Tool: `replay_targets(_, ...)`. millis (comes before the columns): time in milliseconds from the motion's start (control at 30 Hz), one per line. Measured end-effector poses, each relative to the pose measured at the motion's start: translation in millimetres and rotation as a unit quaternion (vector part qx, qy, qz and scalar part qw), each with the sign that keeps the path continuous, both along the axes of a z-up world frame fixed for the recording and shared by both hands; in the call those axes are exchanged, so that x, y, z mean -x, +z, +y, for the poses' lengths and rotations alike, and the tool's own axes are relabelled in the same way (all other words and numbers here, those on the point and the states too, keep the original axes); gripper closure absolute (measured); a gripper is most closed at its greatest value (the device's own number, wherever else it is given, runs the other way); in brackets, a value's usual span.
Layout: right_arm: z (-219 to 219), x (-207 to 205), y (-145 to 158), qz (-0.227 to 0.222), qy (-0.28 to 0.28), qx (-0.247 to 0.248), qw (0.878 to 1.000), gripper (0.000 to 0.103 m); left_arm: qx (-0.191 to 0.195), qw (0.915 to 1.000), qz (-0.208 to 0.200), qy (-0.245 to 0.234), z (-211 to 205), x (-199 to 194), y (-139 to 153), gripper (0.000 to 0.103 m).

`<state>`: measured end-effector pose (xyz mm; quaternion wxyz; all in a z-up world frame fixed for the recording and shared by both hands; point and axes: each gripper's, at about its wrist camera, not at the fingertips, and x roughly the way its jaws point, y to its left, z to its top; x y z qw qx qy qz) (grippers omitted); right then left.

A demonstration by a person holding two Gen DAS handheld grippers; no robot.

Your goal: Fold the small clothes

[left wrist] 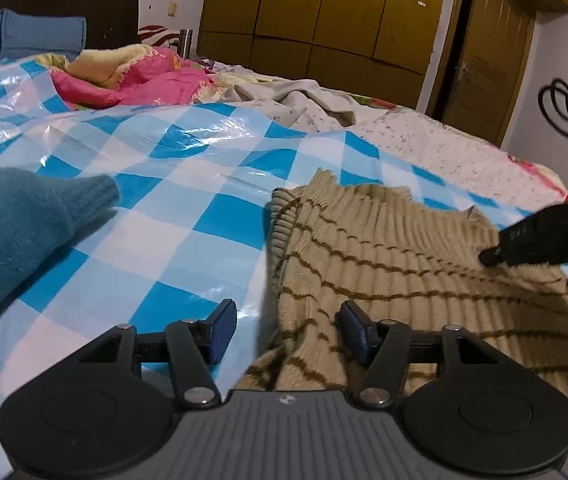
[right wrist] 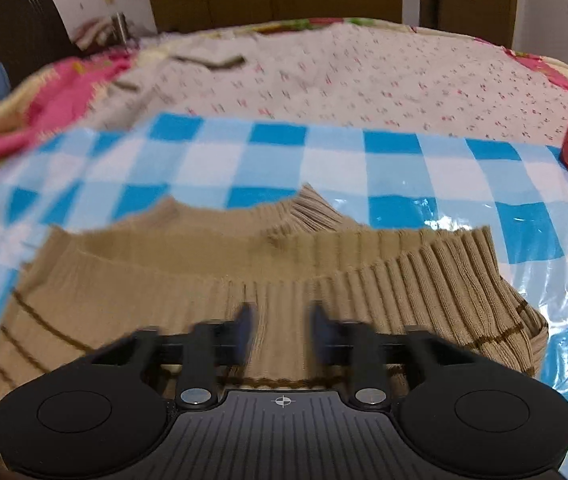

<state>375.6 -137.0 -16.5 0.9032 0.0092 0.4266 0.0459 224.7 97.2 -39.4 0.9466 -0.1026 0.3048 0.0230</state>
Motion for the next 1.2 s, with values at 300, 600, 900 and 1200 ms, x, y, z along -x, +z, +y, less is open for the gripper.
replay_targets(300, -47.9, 35.5, 33.9, -0.037, -0.043, -0.037, 0.998, 0.08, 0.001, 0.9999, -0.002, 0.014, 3.2, 4.9, 5.3, 0.031)
replay_targets(600, -138.4, 146.9, 34.2, -0.016, -0.109, -0.108, 0.988, 0.073, -0.034, 0.9993, 0.006, 0.009, -8.3, 10.9, 6.3, 0.032)
replay_targets(900, -167.5, 158.6, -1.1, 0.015, -0.138, -0.174, 0.975, 0.071, -0.075, 0.9966, 0.028, 0.016, -12.1, 22.8, 6.8, 0.026)
replay_targets(1200, -174.8, 154.3, 4.2, -0.005, -0.12, -0.216, 0.969, 0.065, -0.081, 0.9965, 0.013, 0.017, -20.3, 41.6, 24.4, 0.027)
